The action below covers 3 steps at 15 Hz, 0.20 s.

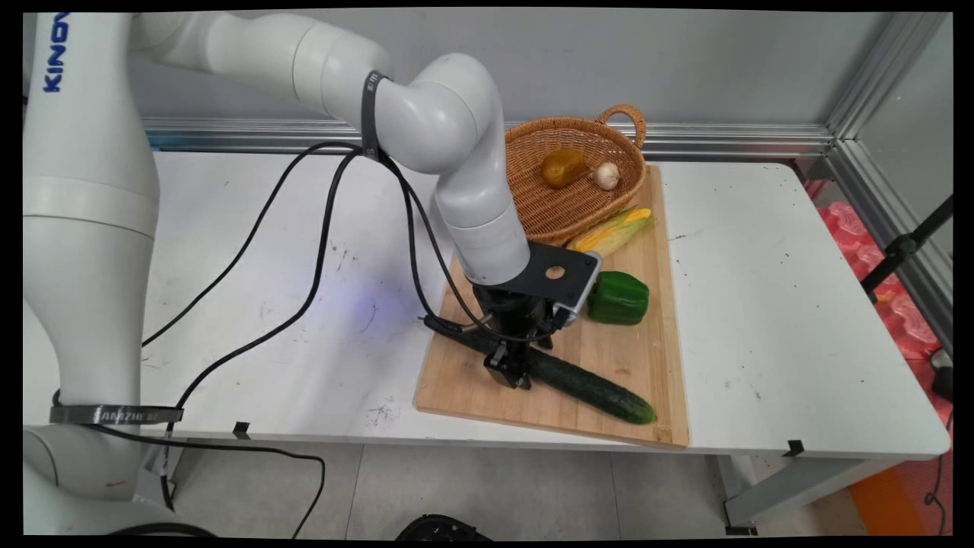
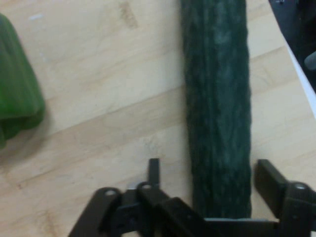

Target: Place the picked object on the cutting board

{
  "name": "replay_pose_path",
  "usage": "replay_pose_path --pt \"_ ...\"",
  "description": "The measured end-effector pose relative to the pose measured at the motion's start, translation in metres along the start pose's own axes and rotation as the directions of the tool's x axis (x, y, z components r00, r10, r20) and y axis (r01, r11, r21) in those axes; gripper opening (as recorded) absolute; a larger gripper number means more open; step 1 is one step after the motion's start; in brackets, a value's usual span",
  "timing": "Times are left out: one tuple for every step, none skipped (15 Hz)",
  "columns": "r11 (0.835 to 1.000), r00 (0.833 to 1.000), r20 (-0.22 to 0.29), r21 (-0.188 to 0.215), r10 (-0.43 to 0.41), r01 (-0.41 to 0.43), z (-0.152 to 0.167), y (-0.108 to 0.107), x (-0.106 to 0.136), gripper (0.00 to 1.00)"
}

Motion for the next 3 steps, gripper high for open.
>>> replay_pose_path --pt "1.0 1.0 -0.003 0.001 0.0 0.0 -0.0012 -0.0011 0.0001 1.0" --pt "1.0 1.0 -0.006 0.001 0.0 0.0 -0.0038 -0.0021 0.0004 1.0" --pt "1.0 1.0 -0.01 0.003 -0.003 0.003 -0.0073 -0.0031 0.0009 1.0"
